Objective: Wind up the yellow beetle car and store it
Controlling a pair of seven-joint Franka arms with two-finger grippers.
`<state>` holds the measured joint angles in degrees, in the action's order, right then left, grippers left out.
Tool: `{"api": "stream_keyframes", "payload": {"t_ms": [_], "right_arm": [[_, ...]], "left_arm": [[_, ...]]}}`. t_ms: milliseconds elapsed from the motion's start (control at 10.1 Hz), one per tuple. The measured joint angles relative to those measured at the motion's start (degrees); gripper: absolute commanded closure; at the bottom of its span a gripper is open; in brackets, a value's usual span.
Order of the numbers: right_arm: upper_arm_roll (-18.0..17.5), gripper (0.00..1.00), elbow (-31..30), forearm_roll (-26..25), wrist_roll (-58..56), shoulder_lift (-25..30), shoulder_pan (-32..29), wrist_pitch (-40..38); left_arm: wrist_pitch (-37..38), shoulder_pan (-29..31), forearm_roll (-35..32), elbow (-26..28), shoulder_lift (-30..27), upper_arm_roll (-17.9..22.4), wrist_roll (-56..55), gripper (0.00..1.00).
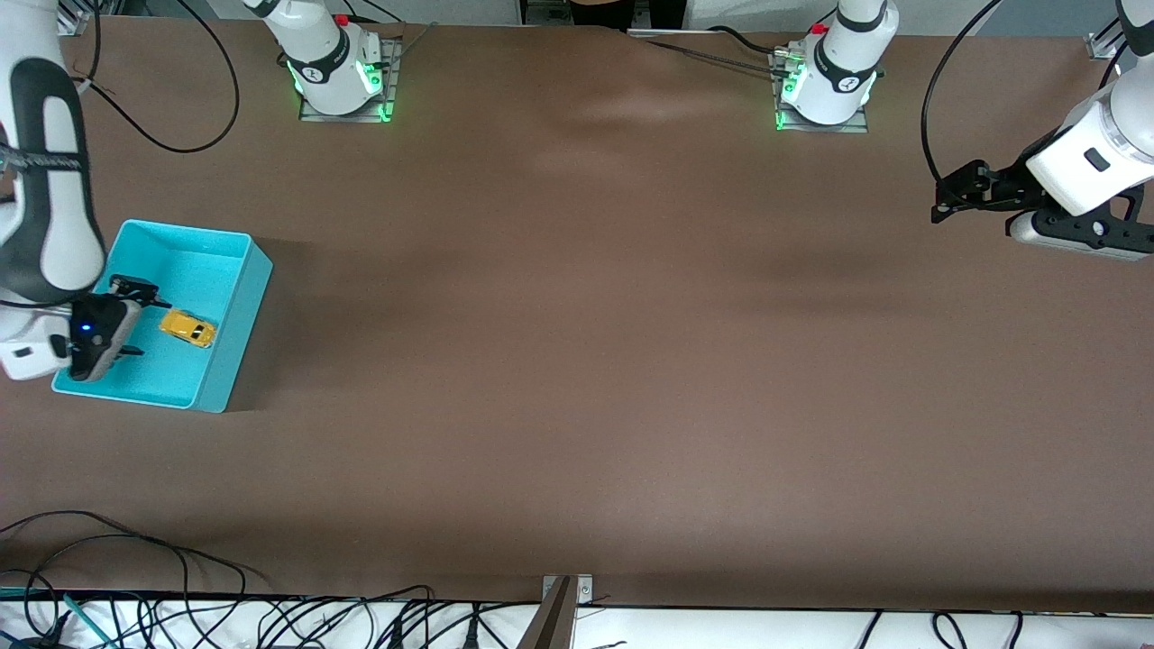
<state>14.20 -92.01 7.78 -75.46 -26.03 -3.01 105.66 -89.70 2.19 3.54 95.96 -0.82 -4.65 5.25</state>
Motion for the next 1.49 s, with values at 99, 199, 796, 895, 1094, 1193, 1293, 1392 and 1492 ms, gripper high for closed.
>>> {"api": "stream_keyframes", "payload": {"t_ms": [99,199,796,895,1094,1193,1293,1392,1492], "right_arm": [[-0.11,0.01,3.05,-0.01,6.14,1.6,0.85,-4.16],[-0.13,0.0,5.77,-0.04,12.73,2.75,1.84,-7.17],[-0.18,0.0,11.02,-2.99,48.36,7.27,6.21,-12.0],[-0.21,0.0,10.83,-4.19,52.11,8.46,7.32,-12.54],[-0.28,0.0,8.92,-6.92,57.62,10.62,9.7,-12.84],[-0.29,0.0,7.61,-7.71,59.42,11.53,10.8,-12.84],[-0.3,0.0,6.09,-8.02,60.58,12.46,11.63,-12.8],[-0.3,0.0,4.19,-8.28,61.53,13.65,12.0,-12.23],[-0.39,0.0,1.78,-8.81,61.83,15.29,12.05,-10.63]], "left_arm": [[0.02,0.03,0.0,0.0,0.0,0.0,0.0,0.0],[0.17,0.11,0.0,0.0,0.0,0.0,0.0,0.0],[0.77,0.34,0.0,0.0,0.0,0.0,0.0,0.0],[0.77,0.36,0.0,0.0,0.0,0.01,0.0,0.0],[0.78,0.39,0.0,0.0,0.0,0.0,0.0,0.0],[0.78,0.4,0.0,0.0,0.0,0.0,0.0,0.0],[0.78,0.41,0.0,0.0,0.01,0.0,0.0,0.0],[0.78,0.41,0.0,0.0,0.01,0.0,0.0,0.0],[0.78,0.41,0.0,-0.01,0.01,0.0,0.0,0.0]]}}
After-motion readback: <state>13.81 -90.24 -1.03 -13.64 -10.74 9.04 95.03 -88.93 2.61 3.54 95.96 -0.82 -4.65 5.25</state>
